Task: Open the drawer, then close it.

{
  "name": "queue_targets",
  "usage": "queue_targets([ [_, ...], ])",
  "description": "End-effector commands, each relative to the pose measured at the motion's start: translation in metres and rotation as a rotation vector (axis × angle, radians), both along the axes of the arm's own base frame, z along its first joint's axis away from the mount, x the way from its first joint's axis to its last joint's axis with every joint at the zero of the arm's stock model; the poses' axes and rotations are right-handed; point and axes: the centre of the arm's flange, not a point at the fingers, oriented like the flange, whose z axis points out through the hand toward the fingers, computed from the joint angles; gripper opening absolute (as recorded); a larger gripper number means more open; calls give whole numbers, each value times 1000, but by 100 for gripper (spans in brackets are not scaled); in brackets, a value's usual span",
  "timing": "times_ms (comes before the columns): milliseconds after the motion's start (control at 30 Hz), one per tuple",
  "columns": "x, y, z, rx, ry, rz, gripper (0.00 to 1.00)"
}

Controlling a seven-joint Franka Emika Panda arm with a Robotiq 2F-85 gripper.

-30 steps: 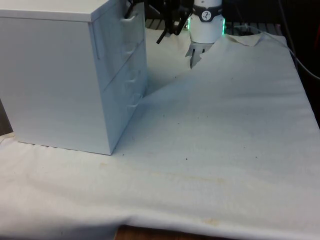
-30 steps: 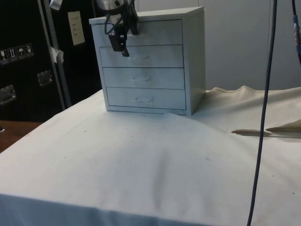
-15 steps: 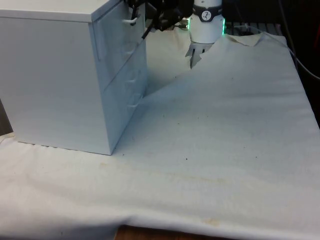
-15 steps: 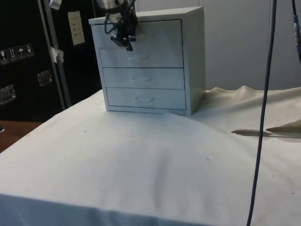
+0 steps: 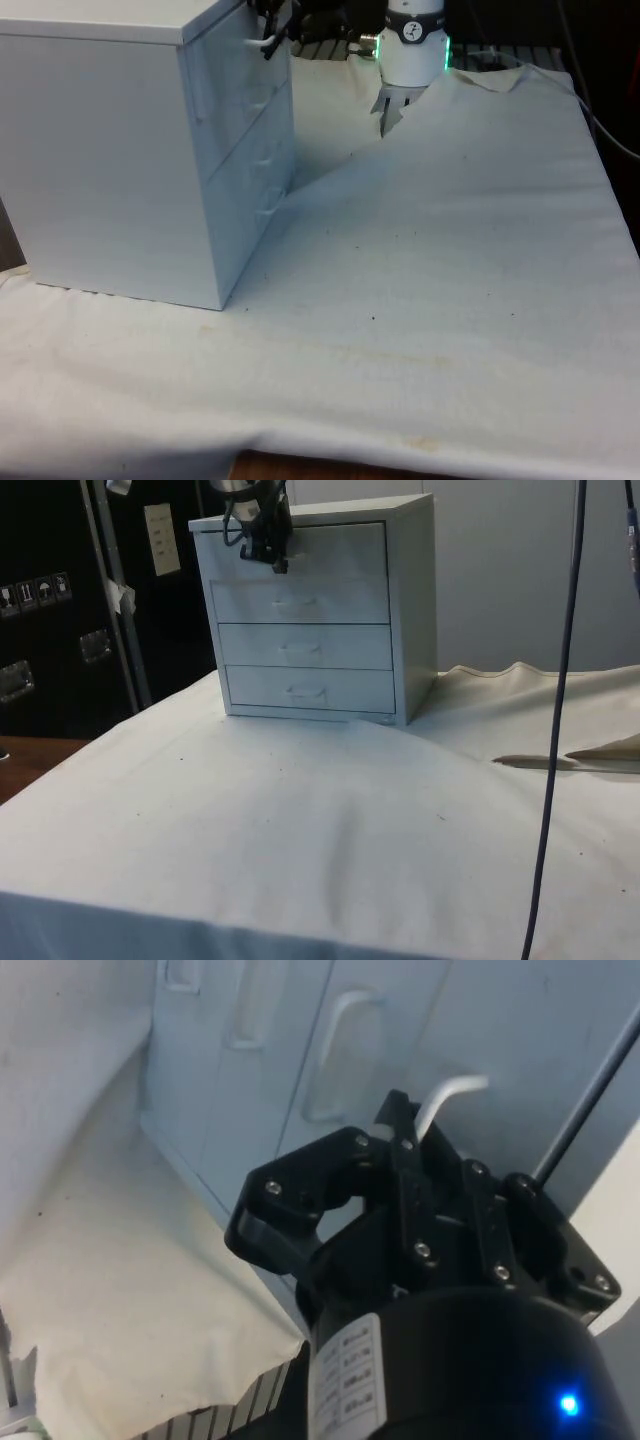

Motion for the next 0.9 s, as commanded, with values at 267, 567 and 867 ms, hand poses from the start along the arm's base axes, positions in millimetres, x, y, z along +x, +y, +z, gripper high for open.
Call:
queue_targets([
  [267,0,-6,6,-9,-6,-5,0],
  [567,4,22,14,-6,-23,-5,0],
  [867,8,47,14,-24,-16,-2,0],
])
